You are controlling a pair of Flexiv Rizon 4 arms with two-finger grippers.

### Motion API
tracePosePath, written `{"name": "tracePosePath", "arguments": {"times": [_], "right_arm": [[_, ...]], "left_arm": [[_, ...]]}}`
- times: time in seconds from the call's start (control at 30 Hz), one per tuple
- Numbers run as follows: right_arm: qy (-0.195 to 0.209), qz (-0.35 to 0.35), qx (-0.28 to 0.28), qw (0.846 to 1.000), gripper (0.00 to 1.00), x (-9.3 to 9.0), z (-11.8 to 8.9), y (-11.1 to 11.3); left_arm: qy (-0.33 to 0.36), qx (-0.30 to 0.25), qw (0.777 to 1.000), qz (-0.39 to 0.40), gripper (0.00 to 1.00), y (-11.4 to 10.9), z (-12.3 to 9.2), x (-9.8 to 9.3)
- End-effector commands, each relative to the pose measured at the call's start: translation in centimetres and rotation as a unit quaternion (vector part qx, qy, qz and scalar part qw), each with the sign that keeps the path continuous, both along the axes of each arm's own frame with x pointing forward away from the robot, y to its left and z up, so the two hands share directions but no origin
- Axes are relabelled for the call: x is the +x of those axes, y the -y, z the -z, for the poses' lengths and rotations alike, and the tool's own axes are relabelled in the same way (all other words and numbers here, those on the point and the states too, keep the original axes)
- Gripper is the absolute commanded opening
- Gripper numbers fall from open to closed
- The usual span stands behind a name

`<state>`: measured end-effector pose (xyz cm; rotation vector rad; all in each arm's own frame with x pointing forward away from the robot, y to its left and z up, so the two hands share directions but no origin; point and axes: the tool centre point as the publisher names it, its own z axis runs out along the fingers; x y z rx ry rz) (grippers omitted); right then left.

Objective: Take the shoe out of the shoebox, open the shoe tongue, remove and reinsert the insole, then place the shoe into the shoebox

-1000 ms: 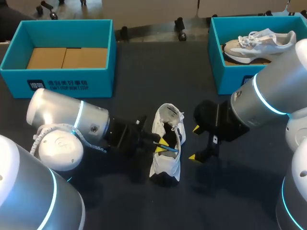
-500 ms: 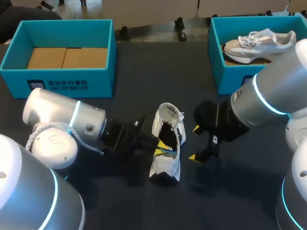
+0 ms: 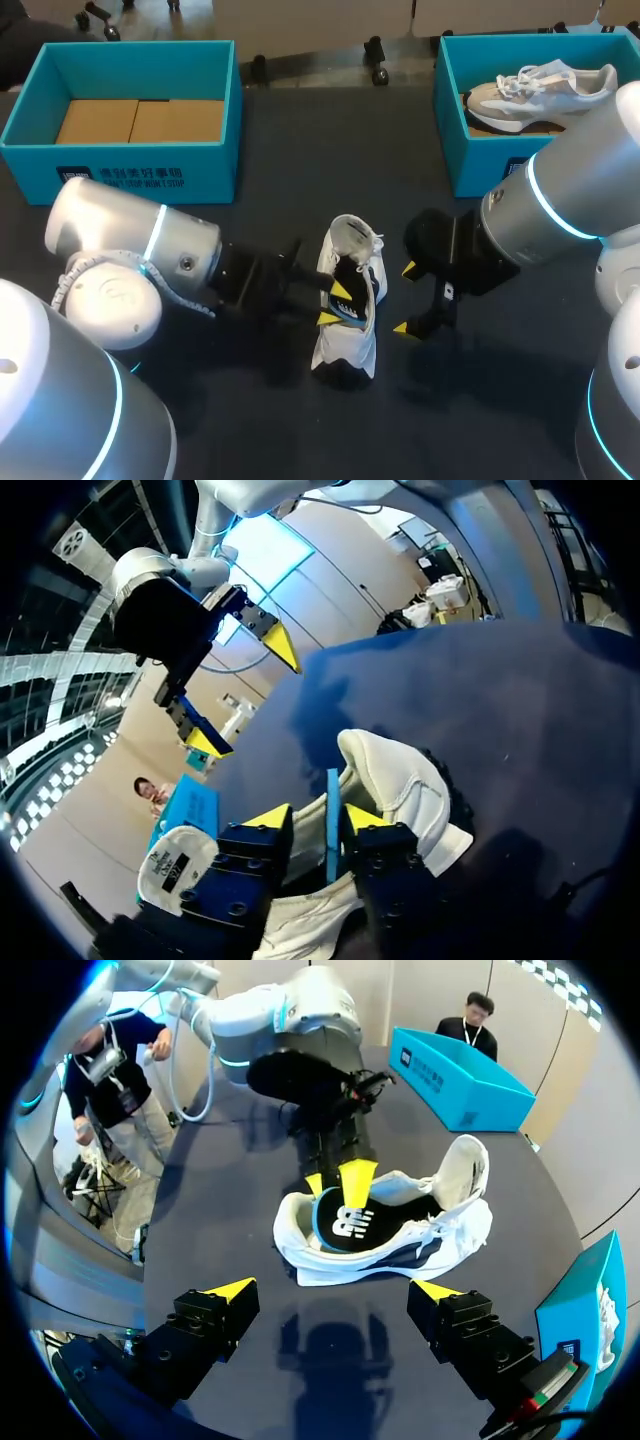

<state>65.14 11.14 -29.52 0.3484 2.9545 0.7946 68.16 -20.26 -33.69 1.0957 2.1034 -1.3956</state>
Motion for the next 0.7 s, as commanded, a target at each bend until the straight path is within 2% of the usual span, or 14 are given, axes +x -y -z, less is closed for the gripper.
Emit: {"name": "tracePosePath", "arguments": {"times": [0.03, 0.23, 0.5, 0.57, 0.6, 0.63, 0.7], "right_arm": [[0.001, 0.000, 0.001, 1.000, 1.00, -0.1, 0.0, 0.1], [0.001, 0.000, 0.001, 1.000, 1.00, -0.1, 0.0, 0.1], [0.001, 0.000, 0.001, 1.000, 1.00, -0.1, 0.0, 0.1], [0.001, 0.000, 0.001, 1.000, 1.00, -0.1, 0.0, 0.1], [0.001, 0.000, 0.001, 1.000, 1.00, -0.1, 0.0, 0.1], [0.001, 0.000, 0.001, 1.000, 1.00, -0.1, 0.0, 0.1], [0.001, 0.000, 0.001, 1.000, 1.00, -0.1, 0.0, 0.1]], "left_arm": [[0.001, 0.001, 1.000, 0.001, 1.00, -0.9, -1.4, -0.3], [0.014, 0.000, 1.000, 0.010, 1.00, -1.3, -2.7, -0.2], [0.032, 0.010, 0.999, 0.010, 0.99, -2.0, -4.3, 0.8], [0.042, 0.018, 0.999, 0.018, 0.84, -2.1, -4.6, 0.9], [0.043, 0.020, 0.999, 0.022, 0.63, -2.2, -4.7, 1.0], [0.050, 0.025, 0.998, 0.026, 0.49, -2.3, -4.8, 1.0], [0.058, 0.033, 0.997, 0.038, 0.35, -2.6, -5.1, 1.1]]}}
